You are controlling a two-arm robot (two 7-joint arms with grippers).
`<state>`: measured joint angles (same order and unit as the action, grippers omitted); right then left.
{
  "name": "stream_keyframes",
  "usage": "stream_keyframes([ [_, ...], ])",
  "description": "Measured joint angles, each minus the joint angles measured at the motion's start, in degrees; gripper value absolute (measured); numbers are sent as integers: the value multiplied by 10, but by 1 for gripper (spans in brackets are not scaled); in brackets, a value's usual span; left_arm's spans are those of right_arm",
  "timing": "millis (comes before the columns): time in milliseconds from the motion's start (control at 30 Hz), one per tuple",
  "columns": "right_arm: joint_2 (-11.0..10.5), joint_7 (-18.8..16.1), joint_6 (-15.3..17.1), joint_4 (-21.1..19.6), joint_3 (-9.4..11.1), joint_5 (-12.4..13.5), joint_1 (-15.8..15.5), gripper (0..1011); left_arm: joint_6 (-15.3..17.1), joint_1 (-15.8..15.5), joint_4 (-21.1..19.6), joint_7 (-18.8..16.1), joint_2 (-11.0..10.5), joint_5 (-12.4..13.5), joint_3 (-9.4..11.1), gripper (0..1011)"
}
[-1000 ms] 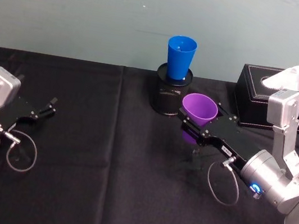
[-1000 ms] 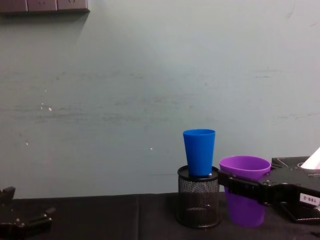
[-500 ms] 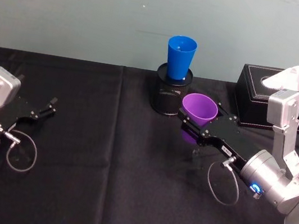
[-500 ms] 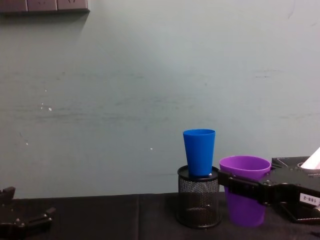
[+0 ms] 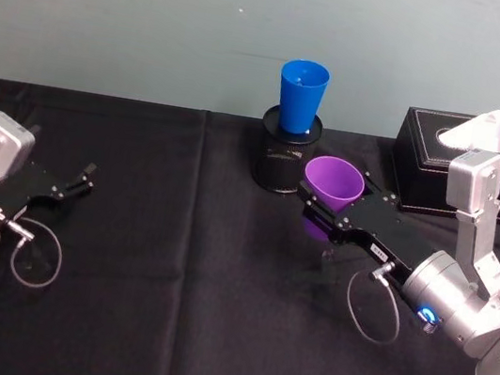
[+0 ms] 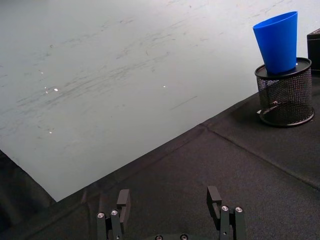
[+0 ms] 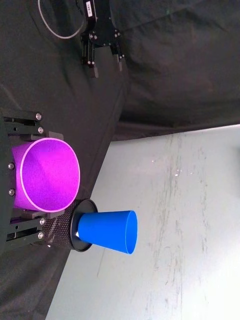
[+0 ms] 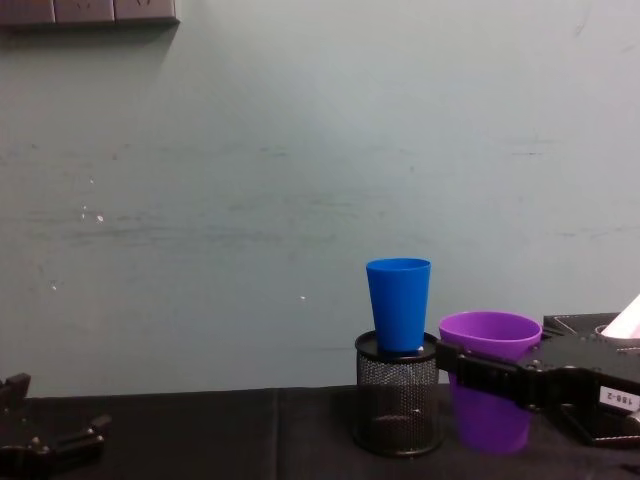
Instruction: Pick up one cup with a gripper and tap it against the other cup.
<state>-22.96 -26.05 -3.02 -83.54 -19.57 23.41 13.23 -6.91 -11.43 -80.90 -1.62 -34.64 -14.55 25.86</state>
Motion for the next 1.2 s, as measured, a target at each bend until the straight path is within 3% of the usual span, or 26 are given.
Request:
stream_keyframes([
  [1200,0,0,0,0,0,0,0,743,0,0,0,0,0,0,0,1000],
])
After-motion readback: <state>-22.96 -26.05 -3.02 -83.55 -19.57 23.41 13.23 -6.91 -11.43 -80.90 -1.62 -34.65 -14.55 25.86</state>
